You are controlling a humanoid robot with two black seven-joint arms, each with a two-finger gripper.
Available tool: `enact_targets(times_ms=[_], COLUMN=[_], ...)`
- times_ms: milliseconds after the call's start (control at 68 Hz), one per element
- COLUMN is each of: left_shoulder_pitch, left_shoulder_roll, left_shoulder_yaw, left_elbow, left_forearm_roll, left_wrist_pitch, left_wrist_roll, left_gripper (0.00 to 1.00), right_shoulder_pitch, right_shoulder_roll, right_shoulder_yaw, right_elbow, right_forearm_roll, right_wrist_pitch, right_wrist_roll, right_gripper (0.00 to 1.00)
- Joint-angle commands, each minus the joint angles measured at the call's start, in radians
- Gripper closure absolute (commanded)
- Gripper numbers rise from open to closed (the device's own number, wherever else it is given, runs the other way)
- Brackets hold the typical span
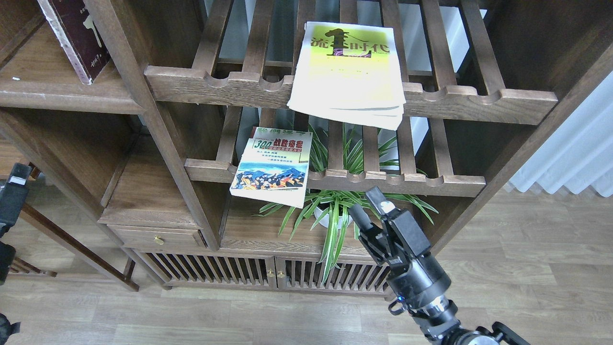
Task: Organize books on shelf
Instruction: 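Reach the right gripper up to the yellow-green book on the upper shelf, then grasp the yellow-green book with the right gripper and pull it down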
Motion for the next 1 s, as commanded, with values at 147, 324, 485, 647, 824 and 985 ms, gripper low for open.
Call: enact_targets(times_ms=[147,324,485,647,824,985], left_shoulder_pitch=[0.001,0.006,0.007,0.015,0.026,0.024], left_shoulder_roll=[0.001,0.001,0.001,0.001,0.001,-0.001], left_shoulder_yaw=[0.000,-0.007,-0.011,-0.005,-0.004,-0.004], left_elbow=[0.004,0.004,0.004,0.006,0.008,0.006], left_forearm_roll=[0.000,0.000,0.000,0.000,0.000,0.000], left_wrist_pitch=[0.000,0.000,0.000,0.000,0.000,0.000], left_wrist_roll=[0.000,0.000,0.000,0.000,0.000,0.000], left_gripper=[0.13,0.12,0.11,0.10,0.09,0.08], right_shoulder_pitch=[0.125,0.159,0.157,0.159,0.179,0.214], right_shoulder_roll=[0.128,0.174,0.185,0.202,0.197,0.202], right_shoulder_yaw=[-0.007,0.000,0.003,0.026,0.082,0.090], right_elbow=[0.001,-0.006,-0.013,-0.018,-0.018,-0.021], right_forearm_roll=[-0.070,-0.082,-0.082,-0.082,-0.082,-0.084], right_wrist_pitch=[0.000,-0.112,-0.158,-0.171,-0.240,-0.267], right_wrist_roll=[0.000,0.000,0.003,0.003,0.003,0.003], right_gripper=[0.00,0.00,0.00,0.00,0.00,0.00])
